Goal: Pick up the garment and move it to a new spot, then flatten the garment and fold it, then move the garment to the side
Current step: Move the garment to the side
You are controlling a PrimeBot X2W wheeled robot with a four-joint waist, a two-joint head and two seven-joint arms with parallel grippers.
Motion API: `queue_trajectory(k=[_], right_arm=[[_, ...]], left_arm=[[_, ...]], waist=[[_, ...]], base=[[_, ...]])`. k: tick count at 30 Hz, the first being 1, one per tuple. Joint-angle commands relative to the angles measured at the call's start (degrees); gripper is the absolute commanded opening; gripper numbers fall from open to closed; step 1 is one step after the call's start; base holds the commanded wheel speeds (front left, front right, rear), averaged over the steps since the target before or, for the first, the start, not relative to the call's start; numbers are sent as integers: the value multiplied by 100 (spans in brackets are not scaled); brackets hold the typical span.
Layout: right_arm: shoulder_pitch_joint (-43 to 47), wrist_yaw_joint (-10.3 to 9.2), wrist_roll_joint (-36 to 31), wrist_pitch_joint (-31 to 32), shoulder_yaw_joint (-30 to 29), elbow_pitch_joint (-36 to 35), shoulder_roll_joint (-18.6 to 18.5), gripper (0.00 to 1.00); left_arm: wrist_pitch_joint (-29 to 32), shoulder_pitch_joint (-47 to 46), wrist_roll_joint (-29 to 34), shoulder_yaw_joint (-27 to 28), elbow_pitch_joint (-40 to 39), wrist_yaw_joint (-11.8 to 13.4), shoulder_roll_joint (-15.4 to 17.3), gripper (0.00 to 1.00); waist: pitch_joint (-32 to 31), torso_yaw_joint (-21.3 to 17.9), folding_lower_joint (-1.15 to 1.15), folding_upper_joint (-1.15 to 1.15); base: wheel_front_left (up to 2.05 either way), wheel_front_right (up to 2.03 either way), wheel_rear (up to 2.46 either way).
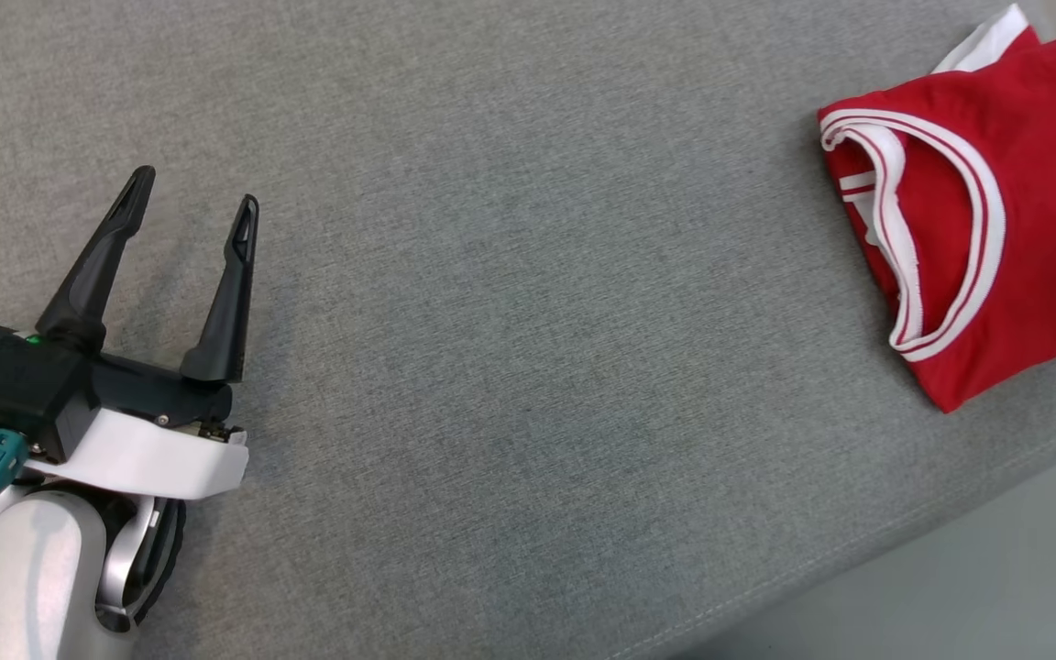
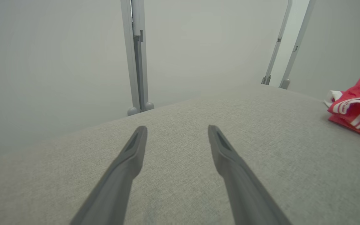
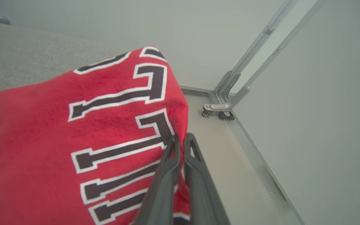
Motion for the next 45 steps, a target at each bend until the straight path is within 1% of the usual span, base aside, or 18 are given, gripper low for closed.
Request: queue_trajectory(k=[1, 2, 3, 7, 10, 12, 15, 18, 21, 25, 26, 30, 34, 37, 42, 45], right_arm=[[-113, -7, 26, -62, -45, 142, 29, 40], [-178, -7, 38, -90, -77, 284, 76, 91], [-234, -7, 56, -122, -121, 422, 117, 100], [-311, -7, 43, -227, -295, 873, 232, 100], [-269, -7, 105, -288, -548, 1006, 298, 100], [-166, -7, 136, -308, -750, 935, 359, 100], [73, -6, 110, -307, -1195, 459, 459, 100], [455, -6, -15, -307, -1603, -128, 674, 100], [837, -6, -203, -306, -1846, -717, 941, 100], [1317, -6, -419, -305, -2016, -1451, 1353, 100], [1317, -6, -419, -305, -2016, -1451, 1353, 100], [1647, -6, -593, -225, -1874, -2125, 1740, 100], [1937, -6, -754, 36, -1642, -2739, 2078, 100], [2130, -6, -903, 248, -1481, -3092, 2263, 100], [2476, -6, -1036, 480, -1271, -3457, 2495, 100], [2723, -6, -1069, 559, -1189, -3573, 2586, 100]], left_arm=[[7, -133, 42, 5, -31, -15, 47, 100], [5, -138, 42, -4, -35, -17, 51, 100], [6, -152, 43, -9, -29, -15, 54, 100], [-29, -216, 35, -59, 18, 4, 12, 100], [-91, -208, 1, -74, 92, 16, -16, 100], [-137, -131, -27, -84, 165, 47, -51, 100], [-223, 16, -85, -67, 271, 100, -113, 100], [-318, 167, -140, -47, 385, 174, -184, 100], [-418, 338, -202, -21, 489, 261, -280, 100], [-516, 535, -274, 13, 587, 366, -366, 100], [-516, 535, -274, 13, 587, 366, -366, 100], [-591, 687, -361, 63, 695, 437, -431, 100], [-651, 820, -411, 66, 770, 505, -502, 100], [-676, 901, -422, 54, 830, 524, -513, 100], [-706, 1072, -478, 90, 943, 564, -505, 100], [-732, 1272, -441, 54, 933, 651, -572, 100]], waist=[[65, 59, 0, 0], [81, 72, 0, 0], [90, 81, 0, 0], [50, 120, 0, 0], [-62, 139, 0, 0], [-190, 147, 0, 0], [-417, 166, 0, 0], [-694, 226, 0, 0], [-968, 325, 0, 0], [-1285, 524, 0, 0], [-1285, 524, 0, 0], [-1551, 758, 0, 0], [-1778, 1017, 0, 0], [-1917, 1219, 0, 0], [-2187, 1471, 0, 0], [-2373, 1576, 0, 0]], base=[[0, 0, 0], [0, 0, 0], [0, 0, 0], [0, 0, 0], [0, 0, 0], [0, 0, 0], [0, 0, 0], [0, 0, 0], [0, 0, 0], [0, 0, 0], [0, 0, 0], [0, 0, 0], [0, 0, 0], [0, 0, 0], [0, 0, 0], [0, 0, 0]])
